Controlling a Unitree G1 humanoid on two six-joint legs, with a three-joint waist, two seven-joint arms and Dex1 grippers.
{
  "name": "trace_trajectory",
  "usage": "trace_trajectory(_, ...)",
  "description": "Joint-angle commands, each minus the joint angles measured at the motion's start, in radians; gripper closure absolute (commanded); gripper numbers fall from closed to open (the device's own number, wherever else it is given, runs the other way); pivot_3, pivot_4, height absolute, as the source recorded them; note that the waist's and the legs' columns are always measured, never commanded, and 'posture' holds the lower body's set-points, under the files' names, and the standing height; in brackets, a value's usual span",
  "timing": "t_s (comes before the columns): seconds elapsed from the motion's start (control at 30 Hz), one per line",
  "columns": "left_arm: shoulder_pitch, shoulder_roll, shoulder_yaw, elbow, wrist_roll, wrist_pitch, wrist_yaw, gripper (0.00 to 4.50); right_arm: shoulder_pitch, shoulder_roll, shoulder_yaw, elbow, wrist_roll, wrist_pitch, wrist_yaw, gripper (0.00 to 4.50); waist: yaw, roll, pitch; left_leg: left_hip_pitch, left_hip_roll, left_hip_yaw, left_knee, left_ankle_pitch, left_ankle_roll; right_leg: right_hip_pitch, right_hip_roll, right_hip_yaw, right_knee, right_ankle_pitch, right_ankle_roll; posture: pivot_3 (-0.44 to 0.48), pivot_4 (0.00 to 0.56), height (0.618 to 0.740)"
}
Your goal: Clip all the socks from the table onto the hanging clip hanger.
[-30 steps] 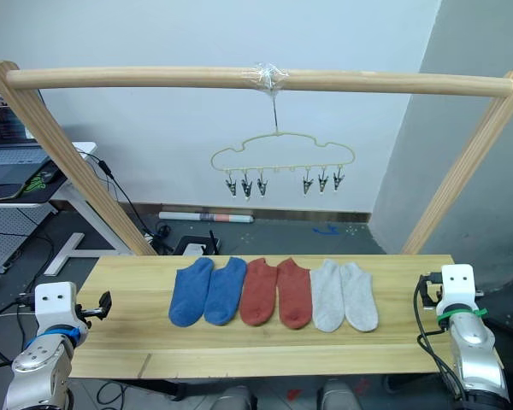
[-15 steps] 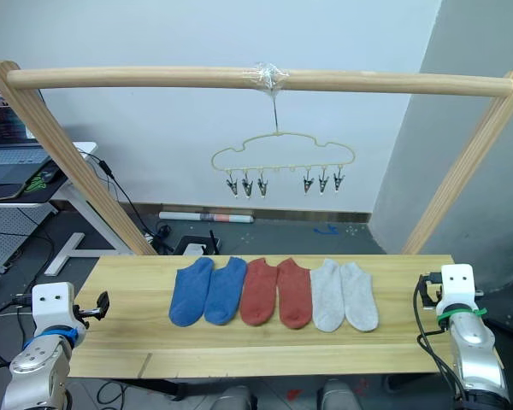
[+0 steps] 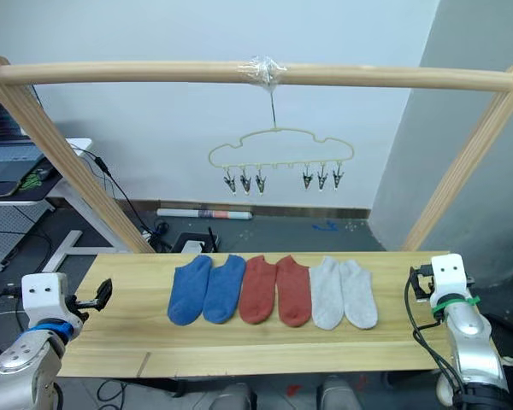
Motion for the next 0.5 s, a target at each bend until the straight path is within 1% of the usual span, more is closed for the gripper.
trace_trajectory(0.03, -0.013, 0.01, -0.042, -0.197, -0.015, 0.032, -0.018, 0.09, -0.059, -0.055, 0.048, -0.073, 0.018, -0.019, 0.114, 0.0, 0.0, 0.0, 0.008, 0.0, 0.001, 0.0, 0.0, 0.0, 0.0, 0.0, 0.0, 0.0, 0.0, 0.0, 0.0, 0.123, 0.161, 0.74)
trace_trajectory(0.1, -0.02, 0.0, -0.057, -0.242, -0.016, 0.055, -0.013, 0.09, -0.076, -0.067, 0.06, -0.076, 0.025, -0.02, 0.145, 0.0, -0.001, 0.0, 0.013, -0.001, 0.001, 0.0, 0.0, 0.0, 0.0, 0.0, 0.0, 0.0, 0.0, 0.0, 0.0, 0.123, 0.161, 0.74)
trace_trajectory(0.13, -0.038, -0.022, -0.08, -0.269, -0.016, 0.058, 0.0, 0.25, -0.103, -0.071, 0.073, -0.083, 0.039, -0.018, 0.175, 0.0, -0.001, 0.0, 0.014, -0.001, 0.001, 0.0, 0.0, 0.0, 0.0, 0.0, 0.001, 0.0, 0.0, 0.0, 0.0, 0.118, 0.172, 0.74)
trace_trajectory(0.2, -0.083, -0.068, -0.131, -0.313, -0.014, 0.085, 0.033, 0.66, -0.157, -0.07, 0.095, -0.107, 0.083, -0.001, 0.244, 0.0, -0.001, 0.0, 0.024, -0.001, 0.001, 0.0, 0.0, 0.0, 0.0, 0.0, 0.001, 0.0, -0.001, 0.0, 0.0, 0.111, 0.18, 0.74)
trace_trajectory(0.3, -0.148, -0.14, -0.226, -0.337, 0.028, 0.106, 0.082, 1.5, -0.21, -0.061, 0.124, -0.164, 0.173, 0.032, 0.359, 0.0, -0.001, -0.001, 0.03, -0.002, 0.001, 0.001, 0.0, 0.0, 0.0, 0.0, 0.001, 0.0, -0.001, 0.0, 0.0, 0.101, 0.184, 0.74)
trace_trajectory(0.37, -0.182, -0.187, -0.279, -0.332, 0.053, 0.11, 0.11, 1.5, -0.237, -0.054, 0.133, -0.191, 0.223, 0.062, 0.404, 0.0, -0.002, -0.001, 0.033, -0.003, 0.001, 0.0, 0.0, 0.0, 0.0, 0.0, 0.001, 0.0, -0.001, 0.0, 0.0, 0.101, 0.184, 0.74)
trace_trajectory(0.43, -0.231, -0.239, -0.346, -0.29, 0.098, 0.083, 0.135, 1.5, -0.278, -0.049, 0.147, -0.211, 0.257, 0.087, 0.441, 0.0, -0.002, -0.002, 0.033, -0.003, 0.001, 0.0, 0.0, 0.0, 0.0, 0.0, 0.001, 0.0, -0.001, 0.0, 0.001, 0.076, 0.184, 0.74)
trace_trajectory(0.5, -0.273, -0.285, -0.384, -0.25, 0.131, 0.057, 0.163, 1.5, -0.306, -0.049, 0.162, -0.224, 0.277, 0.096, 0.473, 0.0, -0.002, -0.002, 0.033, -0.003, 0.0, 0.0, 0.0, 0.0, 0.0, 0.0, 0.001, 0.0, -0.001, 0.0, 0.001, 0.068, 0.186, 0.74)
